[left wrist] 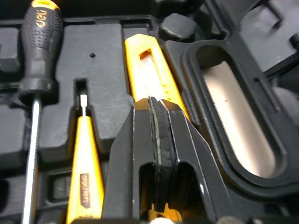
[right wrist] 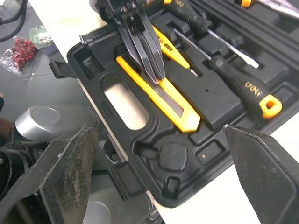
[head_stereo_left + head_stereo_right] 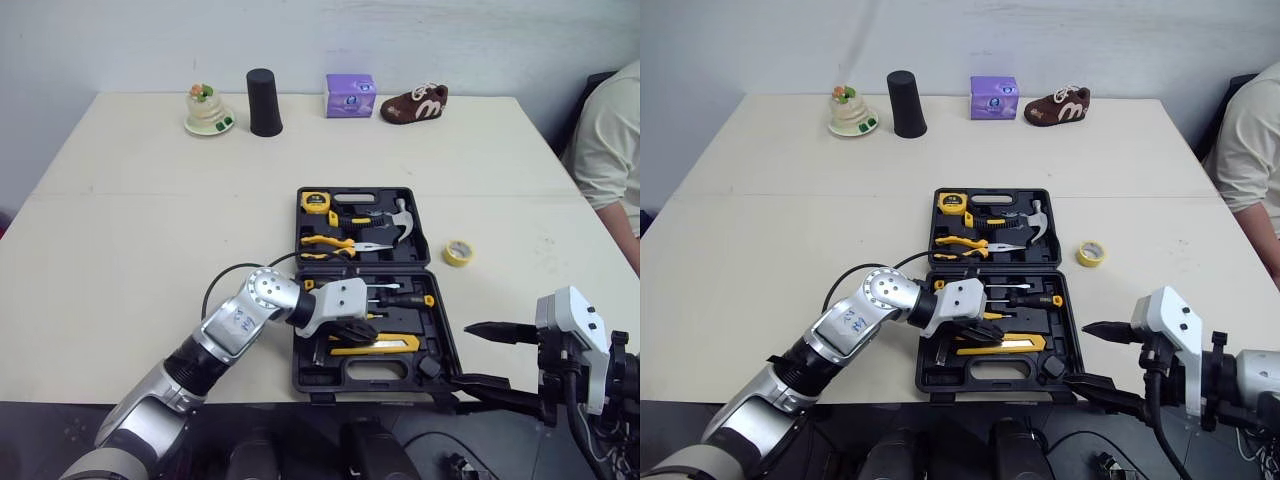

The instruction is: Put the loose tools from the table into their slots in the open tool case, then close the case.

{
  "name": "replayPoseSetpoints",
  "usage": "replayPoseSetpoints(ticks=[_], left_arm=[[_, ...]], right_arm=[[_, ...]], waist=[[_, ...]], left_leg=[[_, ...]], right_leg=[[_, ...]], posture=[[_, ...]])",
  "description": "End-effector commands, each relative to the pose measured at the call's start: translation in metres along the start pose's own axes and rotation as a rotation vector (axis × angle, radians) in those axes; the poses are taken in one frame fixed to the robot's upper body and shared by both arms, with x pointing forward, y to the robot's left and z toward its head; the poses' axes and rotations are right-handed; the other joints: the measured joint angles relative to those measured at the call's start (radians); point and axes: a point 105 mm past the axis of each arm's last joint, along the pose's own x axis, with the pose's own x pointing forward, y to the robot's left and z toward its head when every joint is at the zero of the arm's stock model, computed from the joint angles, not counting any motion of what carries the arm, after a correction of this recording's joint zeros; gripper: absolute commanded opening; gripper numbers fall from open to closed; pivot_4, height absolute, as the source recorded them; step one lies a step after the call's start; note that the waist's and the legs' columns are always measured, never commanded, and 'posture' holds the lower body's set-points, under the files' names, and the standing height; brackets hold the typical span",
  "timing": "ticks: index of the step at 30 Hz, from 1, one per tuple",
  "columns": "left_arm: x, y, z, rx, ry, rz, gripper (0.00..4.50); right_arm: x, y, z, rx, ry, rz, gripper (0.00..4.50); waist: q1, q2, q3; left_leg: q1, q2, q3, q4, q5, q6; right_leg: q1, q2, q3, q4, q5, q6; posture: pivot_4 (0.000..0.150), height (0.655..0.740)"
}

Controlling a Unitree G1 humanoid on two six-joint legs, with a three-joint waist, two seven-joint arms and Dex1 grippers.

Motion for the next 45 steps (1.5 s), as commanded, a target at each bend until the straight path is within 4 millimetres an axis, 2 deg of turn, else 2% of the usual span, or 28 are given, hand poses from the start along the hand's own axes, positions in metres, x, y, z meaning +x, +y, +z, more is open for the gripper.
replayPoseSetpoints(ticks=[1, 3, 6, 7, 9, 11, 13, 15, 17, 19, 23, 25, 28, 33, 38, 45], left_arm=[[-0.038, -0.007, 0.034, -0.014, -0.217, -0.009, 0.90], [-0.073, -0.007, 0.033, -0.019, -0.246, 0.066, 1.65], [-0.124, -0.004, 0.018, -0.078, -0.245, 0.233, 3.06], [-0.134, -0.004, 0.014, -0.093, -0.244, 0.263, 3.55], [-0.163, -0.004, -0.004, -0.154, -0.204, 0.352, 4.36], [-0.217, -0.002, -0.033, -0.262, -0.156, 0.550, 4.44], [-0.251, -0.007, -0.051, -0.321, -0.125, 0.695, 4.44], [-0.267, -0.014, -0.064, -0.345, -0.093, 0.773, 4.44], [-0.274, -0.020, -0.071, -0.352, -0.064, 0.811, 4.44], [-0.273, -0.024, -0.069, -0.353, -0.060, 0.812, 4.44], [-0.252, -0.016, -0.038, -0.278, -0.126, 0.720, 4.44], [-0.236, -0.010, -0.021, -0.233, -0.148, 0.646, 4.44], [-0.199, -0.009, 0.019, -0.099, -0.186, 0.440, 4.44], [-0.158, -0.004, 0.066, 0.067, -0.252, 0.255, 4.44], [-0.142, -0.003, 0.087, 0.134, -0.279, 0.181, 4.44], [-0.132, -0.005, 0.090, 0.154, -0.292, 0.164, 4.44]], right_arm=[[-0.014, -0.017, 0.007, -0.037, -0.036, -0.107, 4.50], [-0.028, -0.031, 0.006, -0.034, -0.042, -0.187, 4.50], [-0.054, -0.052, 0.001, -0.031, -0.034, -0.319, 4.50], [-0.060, -0.057, -0.001, -0.029, -0.031, -0.346, 4.50], [-0.078, -0.069, -0.006, -0.023, -0.025, -0.429, 4.50], [-0.108, -0.086, -0.019, 0.006, -0.008, -0.555, 4.50], [-0.127, -0.095, -0.029, 0.028, 0.007, -0.624, 4.50], [-0.136, -0.099, -0.037, 0.041, 0.012, -0.650, 4.50], [-0.141, -0.102, -0.040, 0.042, 0.015, -0.663, 4.50], [-0.141, -0.107, -0.039, 0.037, 0.004, -0.657, 4.50], [-0.114, -0.118, -0.013, -0.044, -0.033, -0.549, 4.50], [-0.098, -0.123, -0.001, -0.094, -0.017, -0.484, 4.50], [-0.060, -0.132, 0.019, -0.188, 0.074, -0.325, 4.50], [-0.018, -0.150, 0.030, -0.319, 0.255, -0.202, 4.50], [0.009, -0.162, 0.041, -0.383, 0.346, -0.146, 4.50], [0.044, -0.169, 0.053, -0.442, 0.417, -0.048, 4.50]], waist=[[-0.002, 0.000, 0.001], [-0.004, 0.001, 0.001], [-0.005, 0.002, 0.002], [-0.004, 0.002, 0.002], [-0.004, 0.002, 0.002], [-0.005, 0.002, 0.002], [-0.007, 0.001, 0.003], [-0.010, 0.001, 0.003], [-0.011, 0.001, 0.003], [-0.011, 0.001, 0.003], [-0.023, 0.000, 0.003], [-0.024, 0.001, 0.003], [-0.027, 0.003, 0.004], [-0.028, 0.006, 0.006], [-0.031, 0.008, 0.007], [-0.050, 0.009, 0.008]], left_leg=[[-0.001, 0.000, 0.000, 0.000, 0.000, -0.001], [-0.005, 0.001, 0.001, 0.000, 0.001, -0.002], [-0.004, 0.002, 0.002, 0.000, 0.001, -0.004], [-0.004, 0.001, 0.002, -0.001, 0.001, -0.004], [-0.004, 0.001, 0.002, -0.001, 0.001, -0.005], [-0.003, 0.000, 0.003, -0.001, 0.000, -0.004], [-0.003, -0.001, 0.003, -0.001, 0.000, -0.003], [-0.003, 0.000, 0.004, -0.003, -0.001, -0.003], [-0.002, 0.002, 0.006, -0.005, -0.003, -0.003], [-0.002, -0.002, 0.007, -0.009, -0.003, -0.002], [-0.002, -0.002, 0.007, -0.010, -0.002, -0.002], [-0.002, -0.004, 0.007, -0.010, 0.000, -0.001], [-0.001, -0.009, 0.007, -0.011, 0.000, -0.002], [-0.003, -0.008, 0.009, -0.009, 0.002, -0.003], [-0.004, -0.007, 0.012, -0.008, 0.002, -0.003], [-0.004, -0.005, 0.013, 0.000, 0.002, -0.003]], right_leg=[[-0.001, 0.000, 0.000, 0.000, 0.000, 0.000], [-0.006, 0.000, 0.000, 0.002, 0.000, 0.000], [-0.007, 0.000, 0.001, 0.002, -0.001, -0.001], [-0.007, 0.000, 0.001, 0.002, -0.001, -0.002], [-0.007, 0.000, 0.000, 0.002, -0.001, -0.002], [-0.007, 0.000, 0.000, 0.002, -0.001, -0.002], [-0.007, 0.000, 0.000, 0.001, -0.001, -0.002], [-0.008, -0.001, 0.000, -0.001, -0.002, -0.003], [-0.007, -0.006, 0.000, -0.002, -0.002, -0.003], [-0.008, -0.012, -0.003, -0.002, -0.002, -0.003], [-0.008, -0.013, -0.004, -0.003, -0.001, -0.002], [-0.008, -0.014, -0.004, -0.002, 0.000, -0.001], [-0.008, -0.014, -0.006, -0.002, 0.000, 0.000], [-0.011, -0.012, -0.010, -0.001, -0.001, -0.001], [-0.014, -0.011, -0.009, 0.000, -0.001, -0.001], [-0.014, -0.010, -0.008, 0.007, -0.001, -0.001]], posture=[[0.150, 0.7296], [0.150, 0.7296], [0.150, 0.7296], [0.150, 0.7296], [0.150, 0.7296], [0.150, 0.7296], [0.150, 0.7296], [0.150, 0.7296], [0.150, 0.7296], [0.150, 0.7296], [0.150, 0.7296], [0.150, 0.7296], [0.150, 0.7296], [0.150, 0.7296], [0.150, 0.7296], [0.150, 0.7296]])
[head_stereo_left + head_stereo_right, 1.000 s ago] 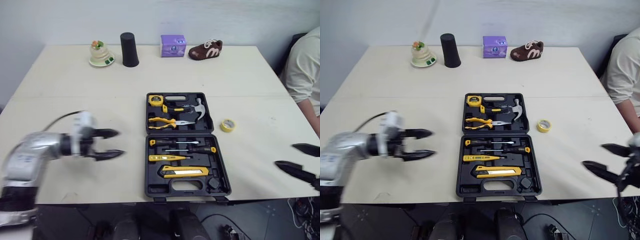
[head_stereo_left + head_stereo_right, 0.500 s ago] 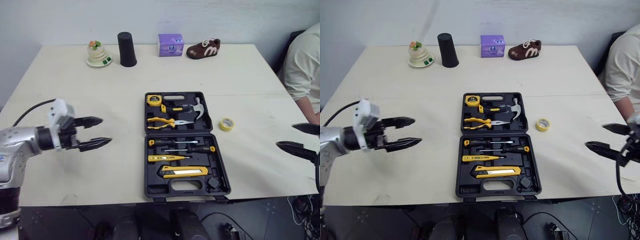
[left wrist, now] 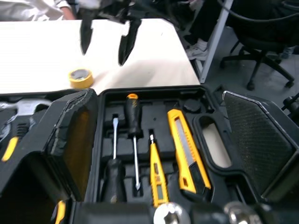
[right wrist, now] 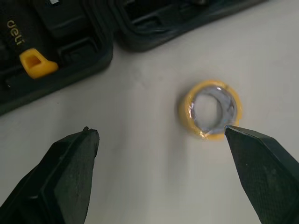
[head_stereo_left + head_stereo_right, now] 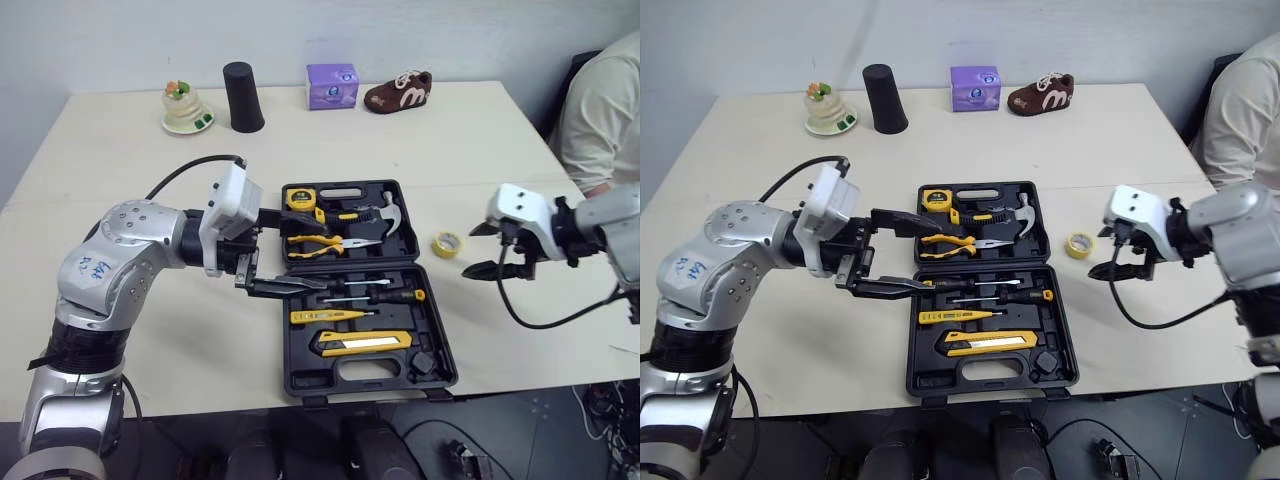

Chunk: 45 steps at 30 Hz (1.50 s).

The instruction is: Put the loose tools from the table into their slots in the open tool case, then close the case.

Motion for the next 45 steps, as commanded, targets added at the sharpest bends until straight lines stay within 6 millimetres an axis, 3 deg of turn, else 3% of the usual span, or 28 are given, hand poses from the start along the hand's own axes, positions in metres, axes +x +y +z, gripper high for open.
replayPoseSetpoints(ticks=[1, 11, 15, 21, 27, 31, 36, 45], left_arm=[[0.001, -0.004, 0.008, 0.047, -0.010, -0.008, 4.44], [0.002, -0.004, 0.012, 0.058, -0.028, 0.025, 4.44], [0.003, -0.002, 0.012, 0.063, -0.025, 0.035, 4.50], [0.002, -0.002, 0.010, 0.055, -0.022, 0.037, 4.50], [0.003, -0.018, -0.004, 0.022, 0.004, -0.004, 4.50], [0.005, -0.036, -0.017, 0.028, 0.061, -0.059, 4.50], [0.010, -0.055, -0.027, -0.008, 0.082, -0.151, 4.50], [0.012, -0.060, -0.029, -0.008, 0.100, -0.193, 4.50]], right_arm=[[0.002, -0.008, 0.005, -0.035, 0.021, 0.004, 4.50], [0.032, -0.022, 0.003, -0.049, 0.086, 0.005, 4.50], [0.043, -0.023, 0.006, -0.053, 0.077, 0.005, 3.28], [0.030, -0.030, 0.013, -0.108, 0.054, -0.043, 0.09], [-0.004, 0.025, 0.034, -0.240, -0.069, 0.105, 0.03], [-0.024, 0.088, 0.053, -0.253, -0.200, 0.235, 0.03], [-0.005, 0.150, 0.051, -0.228, -0.236, 0.317, 0.03], [0.015, 0.175, 0.028, -0.120, -0.173, 0.311, 0.03]], waist=[[-0.002, 0.000, 0.000], [-0.007, 0.000, 0.000], [-0.007, 0.000, 0.000], [-0.008, 0.000, 0.000], [-0.001, 0.001, 0.000], [0.000, 0.001, 0.000], [-0.001, -0.001, 0.000], [0.005, -0.001, 0.000]], left_leg=[[0.000, 0.000, 0.000, 0.000, 0.000, 0.000], [0.000, 0.001, 0.000, 0.001, 0.000, 0.000], [0.000, 0.001, 0.000, 0.001, 0.000, 0.000], [0.000, 0.001, 0.000, 0.001, 0.000, 0.000], [-0.001, 0.005, -0.002, 0.000, -0.001, -0.001], [-0.001, 0.006, -0.005, 0.002, -0.001, -0.001], [0.000, 0.005, -0.008, 0.001, -0.001, -0.001], [-0.001, -0.002, -0.011, 0.001, -0.001, 0.000]], right_leg=[[0.000, 0.000, 0.000, 0.000, 0.000, 0.000], [0.000, 0.000, 0.000, 0.001, 0.000, 0.000], [0.000, 0.000, 0.000, 0.001, 0.000, 0.000], [0.000, 0.000, 0.000, 0.001, 0.000, 0.000], [0.000, 0.000, -0.002, 0.000, 0.000, 0.000], [0.002, 0.000, -0.002, 0.001, 0.000, 0.000], [0.006, 0.000, -0.001, -0.001, -0.001, -0.001], [0.006, -0.002, 0.000, -0.002, -0.001, -0.001]], posture=[[0.150, 0.7296], [0.150, 0.7296], [0.150, 0.7296], [0.150, 0.7296], [0.150, 0.7296], [0.150, 0.7296], [0.150, 0.7296], [0.150, 0.7296]])
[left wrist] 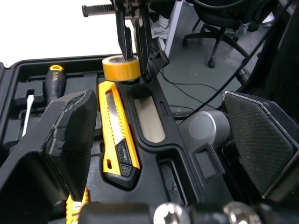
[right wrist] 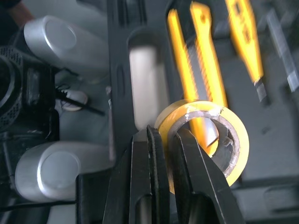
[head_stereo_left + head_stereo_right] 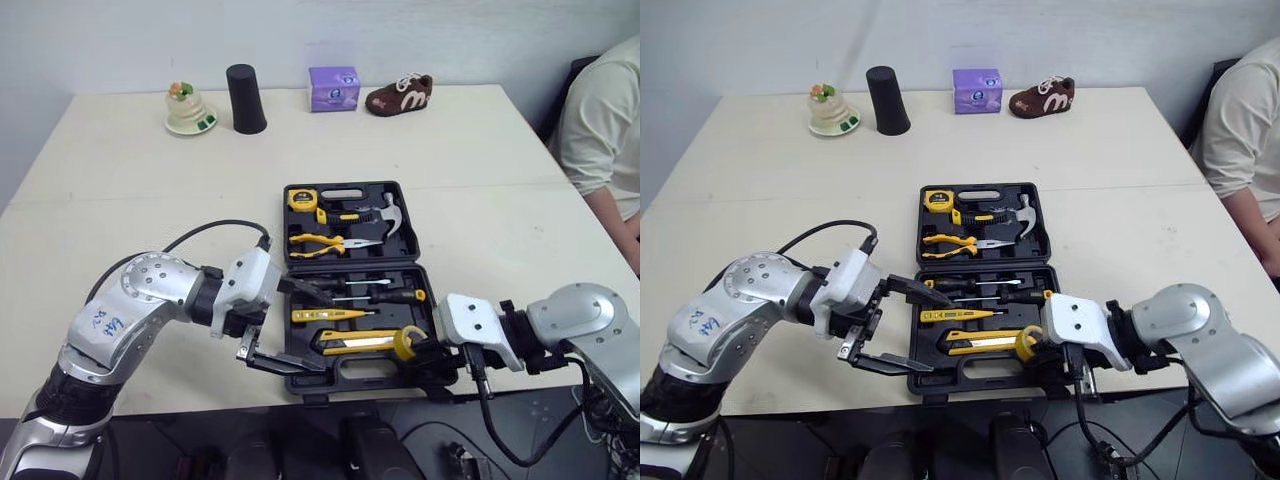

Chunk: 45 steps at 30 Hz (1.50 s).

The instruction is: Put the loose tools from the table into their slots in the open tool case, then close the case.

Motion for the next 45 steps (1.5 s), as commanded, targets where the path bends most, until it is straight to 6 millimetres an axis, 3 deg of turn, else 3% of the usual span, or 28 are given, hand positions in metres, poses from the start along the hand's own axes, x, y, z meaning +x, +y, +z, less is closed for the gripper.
replayPoseSetpoints(ticks=[1, 5, 13, 18, 19, 21, 22, 26, 27, 28, 30, 35, 38, 45], left_arm=[[0.001, -0.003, 0.008, 0.041, 0.000, -0.020, 4.50], [0.001, -0.004, 0.007, 0.039, 0.004, -0.027, 4.50], [0.000, -0.001, 0.007, 0.045, 0.013, -0.018, 4.50], [0.000, 0.001, 0.008, 0.056, 0.013, -0.009, 4.50], [0.000, 0.001, 0.008, 0.058, 0.013, -0.008, 4.50], [0.000, 0.002, 0.009, 0.059, 0.012, -0.006, 4.50], [0.000, 0.002, 0.009, 0.060, 0.011, -0.005, 4.50], [0.002, 0.003, 0.009, 0.064, 0.003, -0.007, 4.50], [0.003, 0.002, 0.009, 0.062, -0.002, -0.010, 4.50], [0.004, 0.002, 0.009, 0.061, -0.005, -0.012, 4.50], [0.004, 0.002, 0.009, 0.057, -0.008, -0.014, 4.50], [0.001, 0.004, 0.008, 0.053, 0.000, -0.016, 4.50], [-0.001, 0.006, 0.008, 0.054, 0.004, -0.018, 4.50], [-0.006, 0.007, 0.009, 0.060, 0.031, -0.035, 4.50]], right_arm=[[-0.001, 0.003, -0.007, -0.031, 0.063, -0.025, 0.03], [-0.001, 0.002, -0.020, -0.001, 0.103, -0.057, 0.03], [0.000, 0.012, -0.019, 0.013, 0.091, -0.024, 0.03], [-0.012, 0.023, 0.002, 0.024, 0.017, 0.021, 2.23], [-0.015, 0.022, 0.006, 0.025, 0.006, 0.012, 2.50], [-0.021, 0.017, 0.012, 0.022, -0.017, -0.026, 3.60], [-0.024, 0.014, 0.014, 0.022, -0.028, -0.045, 3.93], [-0.025, 0.007, 0.012, 0.017, -0.122, -0.116, 3.93], [-0.021, 0.004, 0.011, 0.034, -0.191, -0.147, 3.44], [-0.019, 0.003, 0.010, 0.047, -0.240, -0.169, 3.32], [-0.012, 0.007, 0.004, 0.078, -0.310, -0.181, 2.59], [-0.001, 0.012, -0.008, 0.121, -0.405, -0.263, 0.17], [-0.001, 0.008, -0.022, 0.168, -0.411, -0.317, 0.07], [0.013, 0.012, -0.074, 0.291, -0.352, -0.380, 0.07]], waist=[[0.001, 0.000, 0.000], [0.001, -0.001, 0.000], [0.003, -0.003, -0.002], [0.019, -0.003, -0.002], [0.020, -0.003, -0.002], [0.021, -0.003, -0.002], [0.021, -0.003, -0.002], [0.022, -0.003, -0.002], [0.022, -0.004, -0.001], [0.022, -0.006, -0.002], [0.022, -0.006, -0.001], [0.022, -0.006, -0.001], [0.022, -0.006, -0.001], [0.022, -0.006, -0.002]], left_leg=[[0.000, 0.000, 0.000, 0.000, 0.000, 0.000], [0.000, 0.000, 0.000, 0.000, 0.000, 0.000], [0.000, 0.000, -0.001, 0.000, 0.000, 0.000], [0.000, 0.000, -0.001, 0.000, 0.000, 0.000], [0.000, 0.000, -0.001, 0.000, 0.000, 0.000], [0.000, 0.000, -0.001, 0.000, 0.000, 0.000], [0.000, 0.000, -0.001, 0.000, 0.000, 0.000], [0.000, 0.000, -0.001, 0.000, 0.000, 0.001], [0.000, 0.000, -0.001, -0.001, 0.000, 0.001], [0.000, 0.000, -0.002, -0.001, 0.000, 0.001], [0.000, 0.000, -0.002, -0.001, 0.000, 0.000], [0.000, -0.001, -0.001, 0.000, 0.000, 0.001], [0.000, -0.003, -0.001, 0.000, 0.001, 0.002], [0.001, -0.002, -0.001, -0.001, 0.001, 0.002]], right_leg=[[0.000, 0.000, 0.000, 0.000, 0.000, 0.000], [0.001, 0.000, 0.000, 0.000, 0.000, 0.000], [0.001, 0.000, 0.000, 0.000, 0.000, 0.000], [0.000, 0.000, 0.000, 0.000, 0.000, 0.000], [0.000, 0.001, 0.000, 0.000, 0.000, 0.000], [0.001, 0.000, 0.000, 0.000, 0.000, 0.000], [0.001, 0.000, 0.000, 0.000, 0.000, 0.000], [0.001, 0.000, 0.000, -0.001, 0.000, 0.000], [0.001, 0.001, 0.000, -0.001, 0.000, 0.000], [0.001, 0.001, 0.000, -0.001, 0.000, 0.000], [0.001, 0.001, -0.001, -0.002, 0.000, 0.000], [0.001, 0.003, -0.001, -0.001, 0.000, 0.001], [0.001, 0.003, 0.000, 0.000, 0.001, 0.002], [0.001, 0.005, 0.000, 0.000, 0.000, 0.002]], posture=[[0.150, 0.7296], [0.150, 0.7296], [0.150, 0.7296], [0.150, 0.7296], [0.150, 0.7296], [0.150, 0.7296], [0.150, 0.7296], [0.150, 0.7296], [0.150, 0.7296], [0.150, 0.7296], [0.150, 0.7296], [0.150, 0.7296], [0.150, 0.7296], [0.150, 0.7296]])
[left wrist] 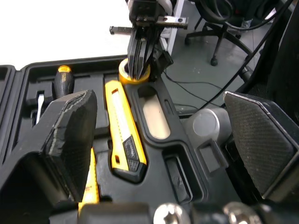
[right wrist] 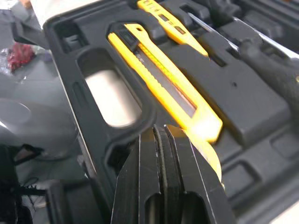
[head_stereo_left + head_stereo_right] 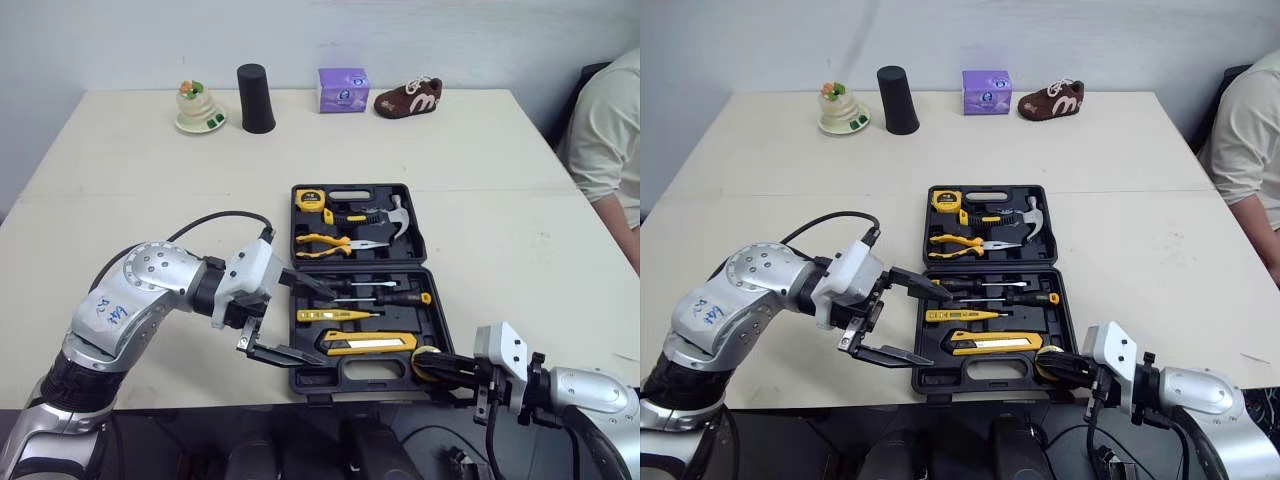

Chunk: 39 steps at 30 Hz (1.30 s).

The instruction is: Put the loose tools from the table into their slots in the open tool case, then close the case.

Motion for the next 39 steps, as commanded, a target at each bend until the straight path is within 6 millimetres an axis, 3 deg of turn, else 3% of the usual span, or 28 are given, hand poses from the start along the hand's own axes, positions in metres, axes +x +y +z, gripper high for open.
replayPoseSetpoints(ticks=[1, 5, 10, 15, 18, 21, 24, 26, 29, 32, 36, 37, 39], left_arm=[[-0.004, -0.001, 0.007, 0.041, 0.021, -0.018, 4.50], [-0.006, -0.001, 0.008, 0.038, 0.036, -0.028, 4.50], [-0.006, 0.004, 0.012, 0.050, 0.043, -0.029, 4.50], [-0.006, 0.007, 0.012, 0.048, 0.042, -0.028, 4.50], [-0.005, 0.009, 0.010, 0.024, 0.031, -0.016, 4.50], [-0.009, 0.013, 0.000, -0.020, 0.041, 0.034, 4.50], [-0.021, 0.020, -0.013, -0.062, 0.046, 0.114, 4.50], [-0.030, 0.024, -0.019, -0.084, 0.046, 0.160, 4.50], [-0.055, 0.042, -0.046, -0.140, 0.095, 0.309, 3.68], [-0.065, 0.055, -0.064, -0.155, 0.127, 0.391, 2.26], [-0.064, 0.070, -0.087, -0.214, 0.163, 0.463, 0.36], [-0.062, 0.074, -0.092, -0.215, 0.178, 0.474, 0.04], [-0.058, 0.080, -0.096, -0.204, 0.188, 0.485, 0.04]], right_arm=[[-0.008, -0.006, -0.033, 0.043, 0.043, -0.085, 0.07], [-0.010, 0.007, -0.052, 0.079, 0.047, -0.087, 0.07], [0.001, 0.021, -0.047, 0.087, -0.008, -0.065, 0.07], [0.006, 0.020, -0.049, 0.058, 0.013, -0.073, 0.07], [0.003, 0.010, -0.032, 0.016, 0.000, -0.081, 0.07], [-0.008, -0.007, -0.002, 0.001, -0.038, -0.101, 0.07], [-0.029, -0.042, 0.036, -0.005, -0.079, -0.189, 0.07], [-0.038, -0.059, 0.050, -0.001, -0.075, -0.235, 0.07], [-0.046, -0.095, 0.048, -0.050, 0.073, -0.328, 0.00], [-0.042, -0.111, 0.042, -0.106, 0.173, -0.345, 0.00], [-0.025, -0.129, 0.032, -0.131, 0.257, -0.341, 0.00], [-0.021, -0.133, 0.028, -0.147, 0.285, -0.339, 0.00], [-0.015, -0.136, 0.023, -0.169, 0.309, -0.328, 0.00]], waist=[[0.000, -0.002, -0.001], [0.003, -0.003, -0.002], [0.015, -0.010, -0.008], [0.019, -0.013, -0.012], [0.019, -0.013, -0.012], [0.020, -0.012, -0.011], [0.019, -0.007, -0.008], [0.020, -0.005, -0.007], [0.022, -0.004, -0.007], [0.025, -0.004, -0.007], [0.024, -0.004, -0.006], [0.024, -0.003, -0.006], [0.023, -0.003, -0.006]], left_leg=[[0.000, 0.000, 0.000, 0.000, 0.000, 0.000], [0.006, 0.000, -0.003, 0.000, 0.000, 0.000], [0.008, 0.000, -0.004, 0.000, -0.002, 0.001], [0.008, 0.003, -0.006, -0.001, -0.003, -0.001], [0.008, 0.004, -0.006, -0.001, -0.003, -0.002], [0.008, 0.004, -0.007, -0.001, -0.003, -0.002], [0.008, 0.003, -0.008, -0.001, -0.003, -0.001], [0.008, 0.002, -0.007, 0.000, -0.003, 0.000], [0.006, 0.003, -0.009, -0.001, -0.003, 0.000], [0.004, 0.002, -0.009, -0.001, -0.003, 0.000], [-0.003, 0.001, -0.002, -0.001, -0.003, 0.001], [-0.004, 0.000, -0.001, 0.000, -0.003, 0.001], [-0.005, 0.000, 0.001, 0.001, -0.002, 0.002]], right_leg=[[0.001, 0.000, 0.000, 0.000, 0.000, 0.000], [0.008, 0.000, -0.003, -0.003, 0.000, 0.000], [0.015, -0.006, -0.011, -0.007, -0.001, -0.001], [0.015, -0.006, -0.012, -0.006, -0.002, -0.003], [0.015, -0.006, -0.012, -0.006, -0.002, -0.004], [0.015, -0.006, -0.012, -0.005, -0.002, -0.004], [0.014, -0.007, -0.010, -0.005, -0.002, -0.004], [0.013, -0.007, -0.008, -0.005, -0.001, -0.002], [0.012, -0.006, -0.011, -0.006, -0.001, -0.003], [0.010, -0.007, -0.012, -0.006, -0.002, -0.004], [-0.001, -0.007, -0.012, -0.003, -0.001, -0.003], [-0.003, -0.007, -0.012, -0.003, -0.001, -0.002], [-0.004, -0.007, -0.011, -0.002, -0.001, -0.001]], posture=[[0.150, 0.7296], [0.150, 0.7296], [0.150, 0.7296], [0.150, 0.7296], [0.150, 0.7296], [0.150, 0.7296], [0.150, 0.7296], [0.150, 0.7296], [0.150, 0.7296], [0.150, 0.7296], [0.150, 0.7296], [0.150, 0.7296], [0.150, 0.7296]])
